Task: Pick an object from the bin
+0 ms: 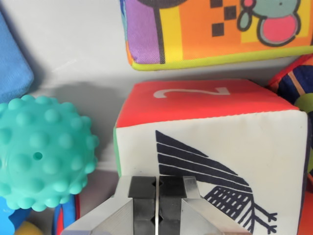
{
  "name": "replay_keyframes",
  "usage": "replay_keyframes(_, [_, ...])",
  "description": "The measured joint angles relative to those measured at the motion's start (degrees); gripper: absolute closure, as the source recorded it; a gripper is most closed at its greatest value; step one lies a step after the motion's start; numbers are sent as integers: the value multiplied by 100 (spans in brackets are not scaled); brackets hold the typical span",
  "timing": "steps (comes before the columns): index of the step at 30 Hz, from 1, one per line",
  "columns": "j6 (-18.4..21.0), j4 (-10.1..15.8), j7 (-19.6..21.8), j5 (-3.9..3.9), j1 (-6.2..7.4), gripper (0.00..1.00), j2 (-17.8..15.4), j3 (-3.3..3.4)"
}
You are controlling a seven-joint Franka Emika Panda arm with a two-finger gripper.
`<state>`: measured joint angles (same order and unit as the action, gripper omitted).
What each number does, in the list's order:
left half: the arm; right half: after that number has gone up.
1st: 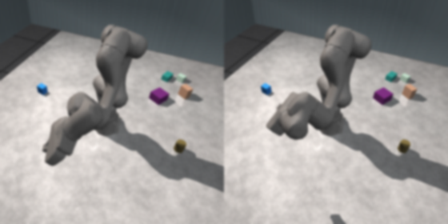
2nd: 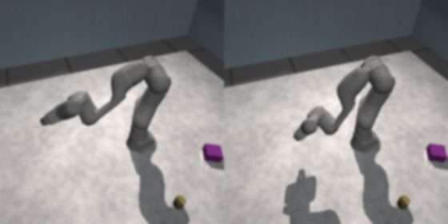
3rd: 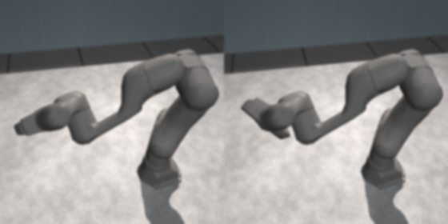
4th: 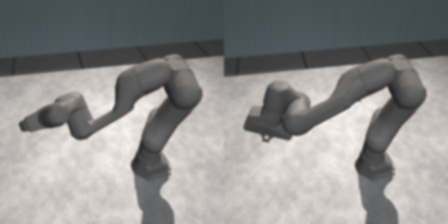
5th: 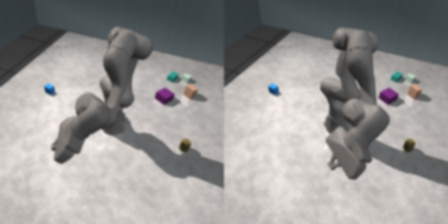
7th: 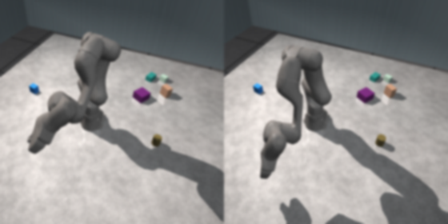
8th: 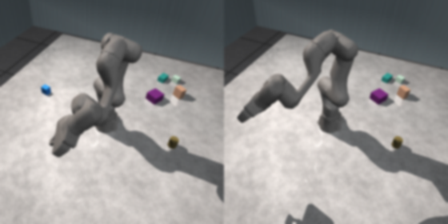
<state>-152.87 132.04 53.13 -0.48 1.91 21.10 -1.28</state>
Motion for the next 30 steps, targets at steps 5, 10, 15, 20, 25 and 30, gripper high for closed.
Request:
replay_keyframes(5, [28, 1, 0, 0, 0, 100, -39, 0])
replay_keyframes(10, [129, 8, 0, 0, 0, 100, -157, 0])
replay_keyframes(15, [286, 15, -1, 1, 0, 100, -325, 0])
replay_keyframes(20, [465, 19, -2, 4, 0, 100, -506, -1])
replay_keyframes(25, [698, 20, -6, 9, 0, 100, -747, -2])
replay_keyframes(30, [928, 13, -9, 15, 0, 100, -971, -2])
